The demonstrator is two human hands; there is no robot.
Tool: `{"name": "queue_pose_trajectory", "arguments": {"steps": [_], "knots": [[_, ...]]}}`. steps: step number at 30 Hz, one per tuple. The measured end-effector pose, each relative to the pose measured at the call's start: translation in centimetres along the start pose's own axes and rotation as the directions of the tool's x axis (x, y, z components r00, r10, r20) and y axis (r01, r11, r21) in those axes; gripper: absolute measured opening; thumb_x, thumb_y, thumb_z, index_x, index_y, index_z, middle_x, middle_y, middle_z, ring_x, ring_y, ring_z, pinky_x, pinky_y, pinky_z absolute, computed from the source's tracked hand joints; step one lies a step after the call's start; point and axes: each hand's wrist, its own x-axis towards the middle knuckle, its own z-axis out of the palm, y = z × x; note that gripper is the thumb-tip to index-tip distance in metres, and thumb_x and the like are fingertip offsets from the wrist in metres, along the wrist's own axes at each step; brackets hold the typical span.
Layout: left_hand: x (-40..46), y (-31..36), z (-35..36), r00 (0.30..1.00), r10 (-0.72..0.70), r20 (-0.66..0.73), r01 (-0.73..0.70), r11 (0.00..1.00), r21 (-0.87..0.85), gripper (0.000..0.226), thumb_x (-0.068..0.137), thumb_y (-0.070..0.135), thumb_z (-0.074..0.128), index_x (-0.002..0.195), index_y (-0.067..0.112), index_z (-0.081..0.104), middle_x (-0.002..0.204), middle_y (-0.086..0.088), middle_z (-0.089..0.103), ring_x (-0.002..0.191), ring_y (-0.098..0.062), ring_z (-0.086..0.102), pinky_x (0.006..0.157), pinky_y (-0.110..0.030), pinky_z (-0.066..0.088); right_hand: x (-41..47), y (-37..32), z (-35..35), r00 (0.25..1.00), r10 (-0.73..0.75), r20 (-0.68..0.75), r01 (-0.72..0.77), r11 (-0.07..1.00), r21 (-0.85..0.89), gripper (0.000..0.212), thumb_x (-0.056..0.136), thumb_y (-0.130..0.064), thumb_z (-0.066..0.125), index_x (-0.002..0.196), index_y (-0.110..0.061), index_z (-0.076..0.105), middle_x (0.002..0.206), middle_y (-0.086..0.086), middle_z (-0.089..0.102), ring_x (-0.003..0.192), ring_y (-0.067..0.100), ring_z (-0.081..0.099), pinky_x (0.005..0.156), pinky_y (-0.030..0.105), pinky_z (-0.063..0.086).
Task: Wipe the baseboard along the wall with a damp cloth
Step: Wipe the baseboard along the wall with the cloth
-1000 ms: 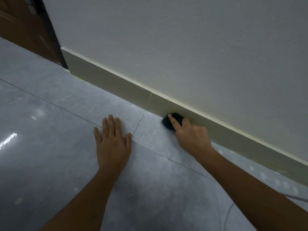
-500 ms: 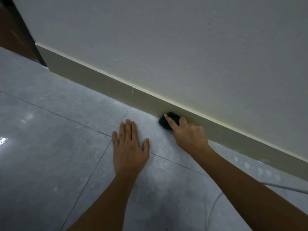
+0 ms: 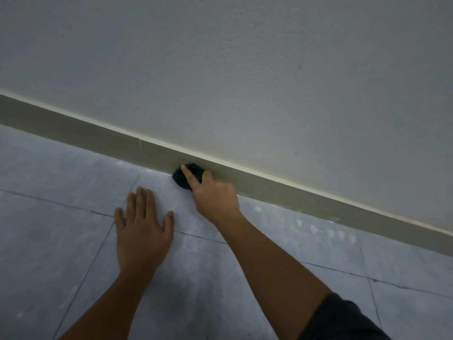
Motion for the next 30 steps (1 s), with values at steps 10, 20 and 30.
{"name": "queue_pose_trajectory", "arguments": {"steps": [10,20,30], "knots": [[0.0,0.2,-0.2,1.0,-0.015,-0.008,0.015,1.0,-0.007,0.08,0.087,0.058,0.011,0.149,0.009,0.006,0.158,-0.012,0.008,0.146,-0.025,0.003,0.116,-0.045,0.0,-0.7,2.7,1.2,0.986,-0.112,0.121,0.126,0.985,-0.117,0.062,0.1,-0.017,0.031,0.153,-0.027,0.001,0.122,0.02,0.048,0.083,0.031,0.06,0.055,0.034,0.034],[0.2,0.7,0.4,0.999,-0.025,-0.023,0.027,0.997,0.07,0.07,0.091,0.048,0.008,0.145,0.005,0.01,0.155,-0.016,0.016,0.144,-0.029,0.011,0.115,-0.048,0.003,0.4,2.7,2.5,0.957,-0.146,-0.25,0.101,0.977,-0.187,0.067,0.064,-0.016,0.075,0.129,-0.028,0.061,0.067,0.01,0.058,0.032,0.018,0.032,0.038,0.019,0.019],[-0.9,5.7,1.7,0.999,0.049,0.018,-0.049,0.999,0.008,0.074,0.091,0.052,0.008,0.146,0.008,-0.012,0.157,-0.01,-0.01,0.14,-0.02,-0.017,0.113,-0.039,-0.012,-3.9,8.2,4.5,0.969,-0.131,-0.211,0.093,0.979,-0.181,0.064,0.064,-0.009,0.073,0.125,-0.025,0.064,0.065,0.016,0.057,0.03,0.017,0.033,0.034,0.02,0.028]]}}
